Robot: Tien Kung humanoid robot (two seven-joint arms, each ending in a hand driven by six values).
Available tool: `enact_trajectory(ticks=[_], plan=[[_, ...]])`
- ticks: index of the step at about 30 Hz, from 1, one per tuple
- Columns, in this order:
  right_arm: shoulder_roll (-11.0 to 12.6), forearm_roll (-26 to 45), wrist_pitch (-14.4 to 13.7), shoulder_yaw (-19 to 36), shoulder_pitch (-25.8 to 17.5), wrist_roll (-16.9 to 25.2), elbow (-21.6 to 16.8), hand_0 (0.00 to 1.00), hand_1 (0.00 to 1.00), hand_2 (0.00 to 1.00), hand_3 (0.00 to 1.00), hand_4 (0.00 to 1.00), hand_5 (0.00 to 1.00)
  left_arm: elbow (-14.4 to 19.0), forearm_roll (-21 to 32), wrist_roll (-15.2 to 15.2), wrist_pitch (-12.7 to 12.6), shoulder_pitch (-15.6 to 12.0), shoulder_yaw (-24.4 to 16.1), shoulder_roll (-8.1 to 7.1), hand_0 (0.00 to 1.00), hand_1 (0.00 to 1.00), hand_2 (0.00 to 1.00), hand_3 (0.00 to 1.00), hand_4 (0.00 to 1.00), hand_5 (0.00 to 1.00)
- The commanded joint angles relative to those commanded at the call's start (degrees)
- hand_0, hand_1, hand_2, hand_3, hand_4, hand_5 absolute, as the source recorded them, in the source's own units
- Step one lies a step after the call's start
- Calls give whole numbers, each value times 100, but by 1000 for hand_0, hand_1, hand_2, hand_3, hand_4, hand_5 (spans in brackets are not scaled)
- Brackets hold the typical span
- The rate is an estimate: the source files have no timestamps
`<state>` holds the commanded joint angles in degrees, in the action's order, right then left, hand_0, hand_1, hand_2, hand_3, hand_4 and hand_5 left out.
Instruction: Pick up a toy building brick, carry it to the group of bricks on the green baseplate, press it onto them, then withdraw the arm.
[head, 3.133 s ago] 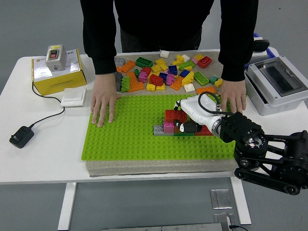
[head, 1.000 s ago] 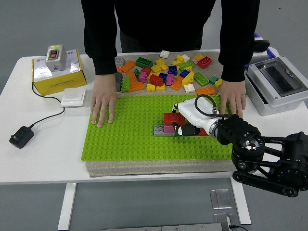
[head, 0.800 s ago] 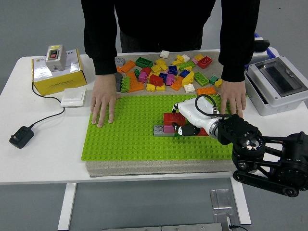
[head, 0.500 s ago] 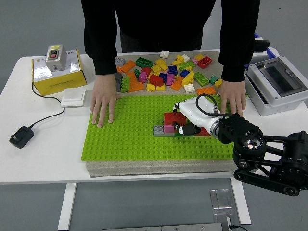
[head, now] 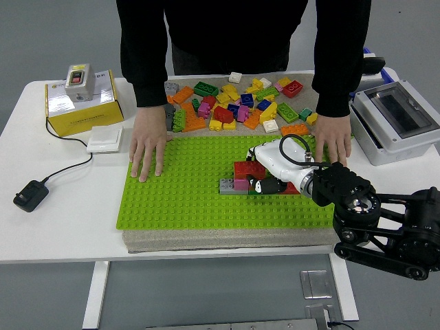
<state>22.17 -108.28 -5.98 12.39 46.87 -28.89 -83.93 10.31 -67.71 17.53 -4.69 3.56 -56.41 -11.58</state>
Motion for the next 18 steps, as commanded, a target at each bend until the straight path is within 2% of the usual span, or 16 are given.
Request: enact_trajectory(ticks=[18], plan=[[8, 53, -22, 6, 4, 46, 24, 2, 110, 709, 690, 599, 416, 0, -62, 108, 59, -6, -9, 0, 648, 618, 488, 612, 208, 634]])
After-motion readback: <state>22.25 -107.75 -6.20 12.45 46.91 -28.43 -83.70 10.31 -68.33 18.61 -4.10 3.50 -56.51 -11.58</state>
